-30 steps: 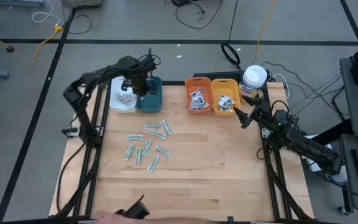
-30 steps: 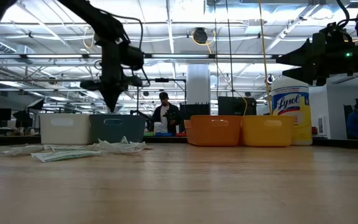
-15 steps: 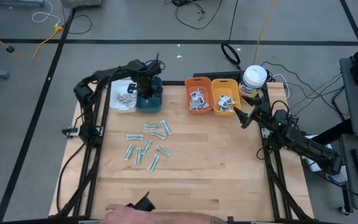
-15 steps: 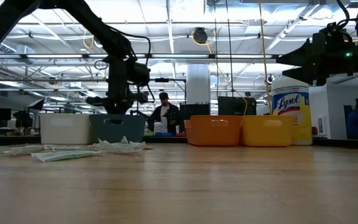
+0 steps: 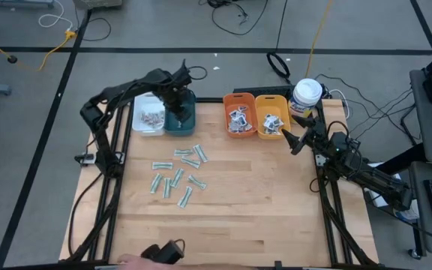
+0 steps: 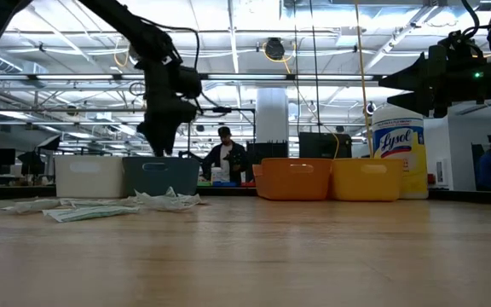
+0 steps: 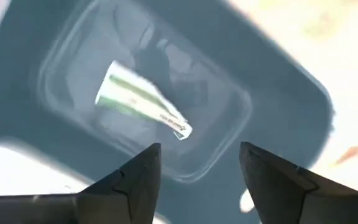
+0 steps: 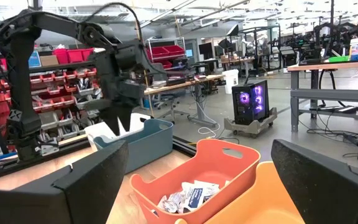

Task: Pick & Place First Aid Supplies
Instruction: Put the bandage pack into the blue bin

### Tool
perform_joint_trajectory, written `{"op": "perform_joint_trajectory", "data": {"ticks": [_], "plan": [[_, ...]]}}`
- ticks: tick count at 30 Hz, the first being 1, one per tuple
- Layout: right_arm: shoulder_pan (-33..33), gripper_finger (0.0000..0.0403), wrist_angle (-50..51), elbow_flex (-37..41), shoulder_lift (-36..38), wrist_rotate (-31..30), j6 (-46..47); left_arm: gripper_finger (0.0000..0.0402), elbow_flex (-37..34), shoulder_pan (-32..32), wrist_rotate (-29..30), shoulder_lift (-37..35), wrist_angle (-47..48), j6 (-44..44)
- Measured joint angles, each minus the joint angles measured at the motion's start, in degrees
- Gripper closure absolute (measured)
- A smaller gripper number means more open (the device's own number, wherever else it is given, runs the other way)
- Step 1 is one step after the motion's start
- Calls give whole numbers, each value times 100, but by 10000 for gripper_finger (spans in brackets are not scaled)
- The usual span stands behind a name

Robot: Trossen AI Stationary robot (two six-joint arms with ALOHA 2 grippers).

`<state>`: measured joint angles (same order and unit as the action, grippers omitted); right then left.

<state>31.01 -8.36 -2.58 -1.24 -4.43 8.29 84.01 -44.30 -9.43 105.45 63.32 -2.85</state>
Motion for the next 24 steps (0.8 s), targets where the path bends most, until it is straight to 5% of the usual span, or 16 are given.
{"op": "perform_joint_trajectory", "data": {"ticks": [8,24], "plan": [[2,11,0,2,0,-2,2,172,-47,480,9,-565,243,-2812],[-1,11,0,-1,-2,0,2,172,-1998,1924,37,-2022,270,-2656]]}}
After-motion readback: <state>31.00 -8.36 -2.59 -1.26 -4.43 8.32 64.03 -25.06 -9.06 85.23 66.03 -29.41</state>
